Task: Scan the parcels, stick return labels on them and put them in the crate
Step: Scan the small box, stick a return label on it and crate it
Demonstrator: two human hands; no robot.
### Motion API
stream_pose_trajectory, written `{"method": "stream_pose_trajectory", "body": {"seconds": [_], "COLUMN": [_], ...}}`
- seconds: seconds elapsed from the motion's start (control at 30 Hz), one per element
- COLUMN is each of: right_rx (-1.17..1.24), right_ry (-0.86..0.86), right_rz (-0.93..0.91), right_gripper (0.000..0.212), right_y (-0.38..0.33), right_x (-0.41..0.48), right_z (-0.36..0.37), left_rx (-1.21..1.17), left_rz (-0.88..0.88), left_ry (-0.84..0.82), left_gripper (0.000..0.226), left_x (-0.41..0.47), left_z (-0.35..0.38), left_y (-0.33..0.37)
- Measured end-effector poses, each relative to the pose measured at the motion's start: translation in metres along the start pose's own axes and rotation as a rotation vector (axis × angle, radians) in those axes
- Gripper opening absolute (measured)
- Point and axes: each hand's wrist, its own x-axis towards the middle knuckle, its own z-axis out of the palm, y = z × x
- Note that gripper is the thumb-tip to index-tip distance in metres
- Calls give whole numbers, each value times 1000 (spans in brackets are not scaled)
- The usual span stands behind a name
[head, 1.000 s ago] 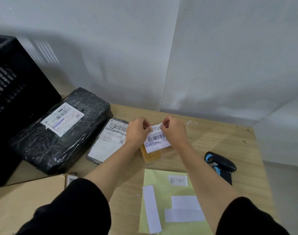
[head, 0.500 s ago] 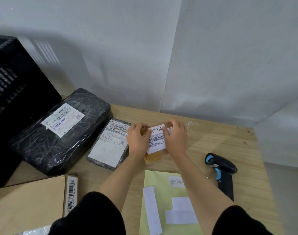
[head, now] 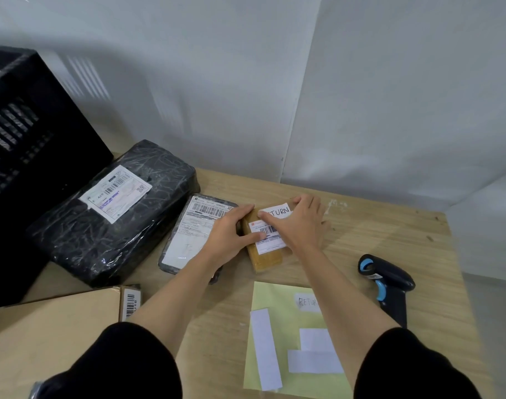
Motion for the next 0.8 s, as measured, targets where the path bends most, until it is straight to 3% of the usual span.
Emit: {"method": "stream_pose_trajectory", "body": {"seconds": [0.1,0.27,0.47,0.63,0.73,0.8], "right_rx": [-39,160,261,352,481,407], "right_ry": [-8,12,-86,-159,-191,-211], "right_rz": [58,16,-77,-103,-2,115], "right_gripper": [81,34,14,21,41,49], "right_y": [-7,5,16,25,27,34], "right_x": [4,9,10,8,4,-1], "right_z": [1,-2,-10,-19,-23,-21], "left_rx": [14,-5,-13,27,91,138], "left_rz": [4,11,-8,-21,-46,-34], "left_ry": [3,9,6,-7,31,134], "left_gripper": [71,71,70,70,75,76], "left_x": [0,-2,-2,-1,-3,-9], "left_z": [0,1,1,5,7,13], "left_y": [1,3,3,3,5,7]}}
